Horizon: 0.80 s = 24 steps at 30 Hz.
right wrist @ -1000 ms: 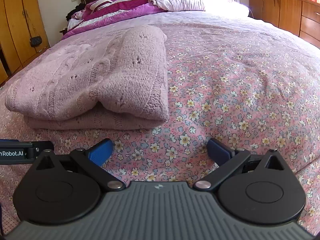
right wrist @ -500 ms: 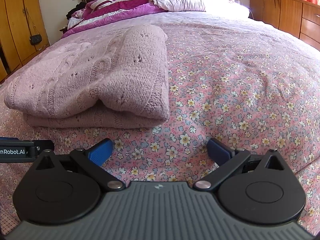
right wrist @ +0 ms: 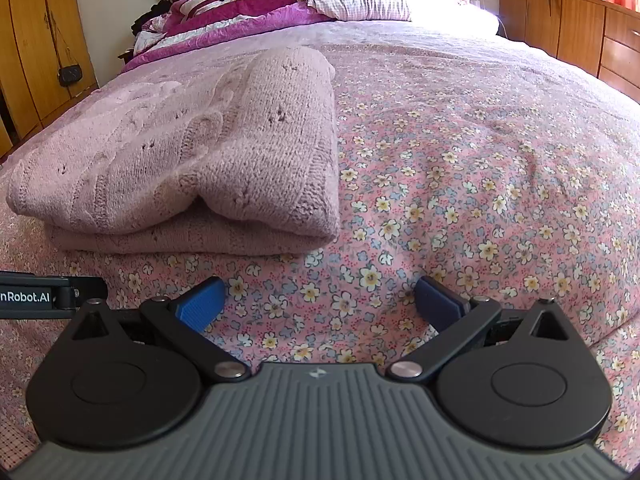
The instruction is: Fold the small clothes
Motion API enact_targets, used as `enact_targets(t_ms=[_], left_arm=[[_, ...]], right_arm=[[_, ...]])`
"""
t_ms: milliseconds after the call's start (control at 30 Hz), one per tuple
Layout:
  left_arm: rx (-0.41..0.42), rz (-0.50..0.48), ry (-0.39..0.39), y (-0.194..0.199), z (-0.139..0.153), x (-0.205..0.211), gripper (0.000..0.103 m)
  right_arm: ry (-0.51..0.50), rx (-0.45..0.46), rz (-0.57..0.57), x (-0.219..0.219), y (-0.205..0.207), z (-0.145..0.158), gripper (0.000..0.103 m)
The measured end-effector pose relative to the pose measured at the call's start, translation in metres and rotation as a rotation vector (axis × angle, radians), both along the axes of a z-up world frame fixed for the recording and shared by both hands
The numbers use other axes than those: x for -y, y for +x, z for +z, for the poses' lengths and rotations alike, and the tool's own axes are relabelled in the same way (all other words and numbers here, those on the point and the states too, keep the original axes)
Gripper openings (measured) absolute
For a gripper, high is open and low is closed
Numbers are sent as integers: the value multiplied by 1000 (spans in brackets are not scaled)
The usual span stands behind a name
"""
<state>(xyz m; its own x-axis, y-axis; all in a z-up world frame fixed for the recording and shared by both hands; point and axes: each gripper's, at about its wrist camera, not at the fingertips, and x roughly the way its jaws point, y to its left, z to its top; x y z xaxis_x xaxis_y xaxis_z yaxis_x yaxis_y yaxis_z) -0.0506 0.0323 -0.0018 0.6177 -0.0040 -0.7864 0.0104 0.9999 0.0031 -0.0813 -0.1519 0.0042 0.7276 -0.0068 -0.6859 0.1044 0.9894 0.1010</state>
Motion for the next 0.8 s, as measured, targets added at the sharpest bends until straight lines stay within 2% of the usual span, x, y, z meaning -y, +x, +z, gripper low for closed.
enact_targets(t_ms=[800], left_arm=[[0,-5,-3,-1,-1,0,96]], right_arm=[[-21,-7,2,-1,4,-3,103]])
